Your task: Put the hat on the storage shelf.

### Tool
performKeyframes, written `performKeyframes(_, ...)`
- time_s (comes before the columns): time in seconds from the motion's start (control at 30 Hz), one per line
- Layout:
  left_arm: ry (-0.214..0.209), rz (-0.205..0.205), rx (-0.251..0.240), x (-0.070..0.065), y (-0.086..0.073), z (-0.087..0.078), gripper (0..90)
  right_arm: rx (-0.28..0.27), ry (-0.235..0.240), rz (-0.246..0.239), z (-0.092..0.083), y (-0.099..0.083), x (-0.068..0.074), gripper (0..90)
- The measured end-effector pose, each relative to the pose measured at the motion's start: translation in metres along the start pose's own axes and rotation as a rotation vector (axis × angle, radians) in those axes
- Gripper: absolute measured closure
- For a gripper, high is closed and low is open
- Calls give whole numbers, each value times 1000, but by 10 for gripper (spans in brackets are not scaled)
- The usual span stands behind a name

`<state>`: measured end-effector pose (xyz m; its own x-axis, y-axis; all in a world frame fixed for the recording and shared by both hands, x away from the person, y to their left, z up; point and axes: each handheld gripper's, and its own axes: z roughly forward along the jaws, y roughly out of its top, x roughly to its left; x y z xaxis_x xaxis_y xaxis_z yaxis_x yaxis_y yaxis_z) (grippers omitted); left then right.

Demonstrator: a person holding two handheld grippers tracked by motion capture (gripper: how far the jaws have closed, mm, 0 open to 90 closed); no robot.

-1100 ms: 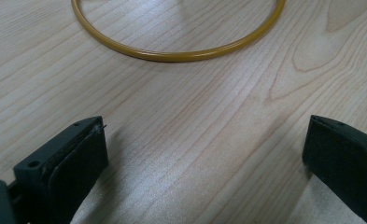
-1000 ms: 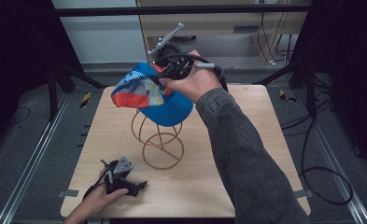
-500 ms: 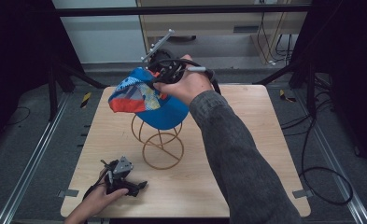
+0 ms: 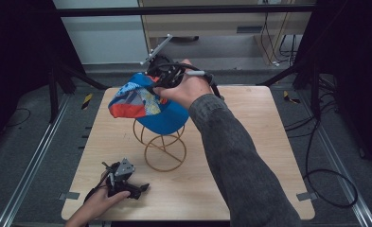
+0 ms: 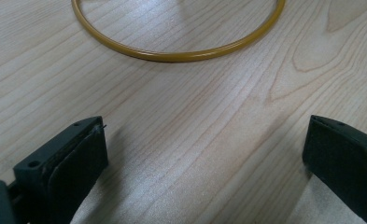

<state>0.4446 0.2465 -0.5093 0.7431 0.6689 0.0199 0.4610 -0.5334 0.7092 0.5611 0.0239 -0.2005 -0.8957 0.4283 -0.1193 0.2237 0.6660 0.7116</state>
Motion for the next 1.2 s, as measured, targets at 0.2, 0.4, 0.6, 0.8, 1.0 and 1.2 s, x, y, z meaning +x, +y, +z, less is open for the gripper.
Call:
performKeyframes(0.2,0,0,0,0,0,0,0,25,6,-13,4,-1,3,900)
performKeyframes(0.4,1,0,0,0,0,0,0,47,15,-14,10,-3,5,900)
performKeyframes(0.6,0,-1,0,0,0,0,0,65,24,-18,16,-3,8,900)
performKeyframes(0.8,1,-1,0,0,0,0,0,69,32,-15,19,-4,9,900)
performKeyframes(1.0,1,-1,0,0,0,0,0,62,45,-15,17,-8,10,900)
performKeyframes(1.2,1,0,0,0,0,0,0,61,53,-14,18,-9,11,898)
